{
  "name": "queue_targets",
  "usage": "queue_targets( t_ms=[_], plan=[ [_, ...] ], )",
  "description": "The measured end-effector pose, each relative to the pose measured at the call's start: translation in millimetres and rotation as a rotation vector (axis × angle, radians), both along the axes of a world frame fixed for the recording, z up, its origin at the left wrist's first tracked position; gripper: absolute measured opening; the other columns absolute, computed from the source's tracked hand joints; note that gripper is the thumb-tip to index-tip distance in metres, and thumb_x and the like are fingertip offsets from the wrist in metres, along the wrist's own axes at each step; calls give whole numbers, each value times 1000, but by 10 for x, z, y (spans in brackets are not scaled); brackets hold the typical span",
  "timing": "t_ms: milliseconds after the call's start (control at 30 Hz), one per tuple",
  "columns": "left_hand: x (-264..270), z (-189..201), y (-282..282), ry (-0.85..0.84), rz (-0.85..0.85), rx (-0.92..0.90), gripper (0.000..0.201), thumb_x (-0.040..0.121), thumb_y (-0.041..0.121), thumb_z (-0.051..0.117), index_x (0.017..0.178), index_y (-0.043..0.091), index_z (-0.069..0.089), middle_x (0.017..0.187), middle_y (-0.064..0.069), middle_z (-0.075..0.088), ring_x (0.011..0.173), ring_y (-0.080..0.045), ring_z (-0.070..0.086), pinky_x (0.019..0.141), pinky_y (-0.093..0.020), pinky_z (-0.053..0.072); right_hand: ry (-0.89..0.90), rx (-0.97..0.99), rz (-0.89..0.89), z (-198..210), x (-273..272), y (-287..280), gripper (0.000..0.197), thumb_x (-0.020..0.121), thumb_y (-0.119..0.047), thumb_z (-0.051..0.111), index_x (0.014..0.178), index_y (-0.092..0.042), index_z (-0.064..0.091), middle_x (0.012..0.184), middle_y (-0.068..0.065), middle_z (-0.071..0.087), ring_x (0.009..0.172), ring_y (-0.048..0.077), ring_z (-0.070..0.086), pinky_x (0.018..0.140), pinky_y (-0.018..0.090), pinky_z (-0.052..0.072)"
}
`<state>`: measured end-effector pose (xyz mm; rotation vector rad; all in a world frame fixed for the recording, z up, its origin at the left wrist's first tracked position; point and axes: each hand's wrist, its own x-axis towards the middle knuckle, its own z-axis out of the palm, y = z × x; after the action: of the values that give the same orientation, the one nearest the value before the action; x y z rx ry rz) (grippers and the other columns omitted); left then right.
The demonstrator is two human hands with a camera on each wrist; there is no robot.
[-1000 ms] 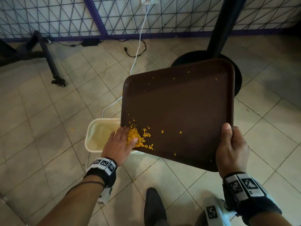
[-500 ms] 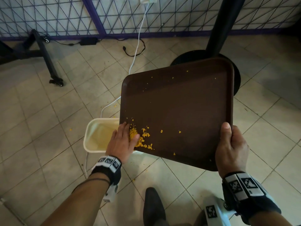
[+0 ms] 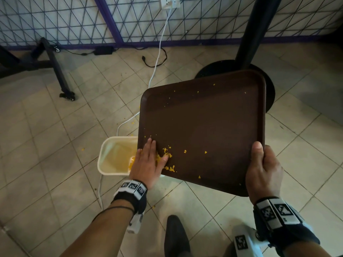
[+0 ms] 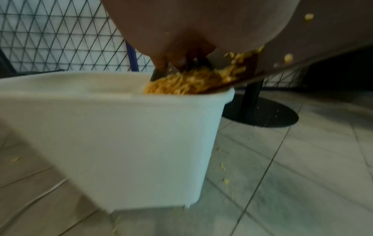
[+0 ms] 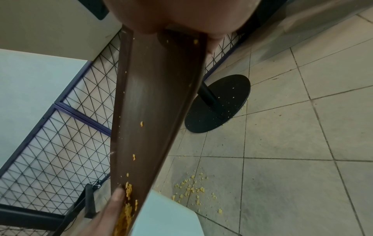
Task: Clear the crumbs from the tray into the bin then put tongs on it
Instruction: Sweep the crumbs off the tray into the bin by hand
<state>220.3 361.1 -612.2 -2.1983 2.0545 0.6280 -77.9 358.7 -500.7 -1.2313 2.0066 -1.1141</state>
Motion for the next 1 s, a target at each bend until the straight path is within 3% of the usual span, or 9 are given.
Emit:
queue_targets(
  t_ms=[100,233,333,467,567,667,833,933,1000],
  plan=[
    [132,-16,159,-82,17,62,90,88,74,-12,158,17,-2,166,-2,-10,152,-16,-6,123,-41,-3,-4,-1,-3,2,-14,-1,44,104,-35,37,79,-1,51,64,6,50,57,17,45,52,33,34],
    [-277,288,87,3,-31,-68,81,93,70,-4,157,20,-6,164,0,-17,151,-15,-14,122,-40,-7,-11,8,1,-3,-6,6,44,104,-36,36,81,-2,52,65,5,50,58,17,46,53,33,35],
    [-886,510,77,63,-216,-210,76,98,66,7,157,19,-5,164,-2,-14,151,-16,-15,122,-40,-7,-11,12,-5,-12,-4,0,44,104,-38,35,80,-5,52,66,4,51,59,20,47,53,33,36],
    [-1393,461,212,80,-437,-282,77,100,64,19,156,16,-2,166,-5,-6,153,-21,-7,123,-47,0,-14,8,-19,-20,8,-5,43,104,-38,36,76,-7,49,63,1,49,56,19,45,52,30,32],
    [-1202,355,249,66,-376,-241,78,98,67,13,156,19,-5,165,-3,-12,152,-18,-12,123,-46,-4,-23,20,-13,3,-1,0,44,104,-36,37,78,-4,51,63,1,48,56,15,43,50,30,31],
    [-695,174,244,-46,-235,-57,82,92,72,-4,155,21,-17,160,2,-31,147,-14,-27,120,-40,-18,-27,37,-13,15,-20,5,44,104,-35,36,81,0,52,64,2,48,56,13,43,52,30,34],
    [41,56,172,-200,-177,75,86,89,73,-12,155,18,-13,162,-1,-23,147,-18,-26,120,-44,-15,-18,24,-8,25,-13,5,43,104,-34,37,78,-2,50,63,1,47,56,14,43,50,30,32],
    [106,178,139,-174,-130,89,87,87,74,-15,156,19,-11,163,-1,-20,148,-17,-23,121,-44,-11,-11,15,-7,36,-5,6,42,104,-33,37,76,-4,48,62,1,46,55,14,43,50,30,32],
    [-111,322,171,-102,-172,48,82,90,72,-9,154,23,-16,161,2,-27,147,-16,-28,119,-38,-18,-4,15,-6,31,2,1,43,104,-34,36,77,-3,49,62,2,47,56,14,43,51,30,32]
  ],
)
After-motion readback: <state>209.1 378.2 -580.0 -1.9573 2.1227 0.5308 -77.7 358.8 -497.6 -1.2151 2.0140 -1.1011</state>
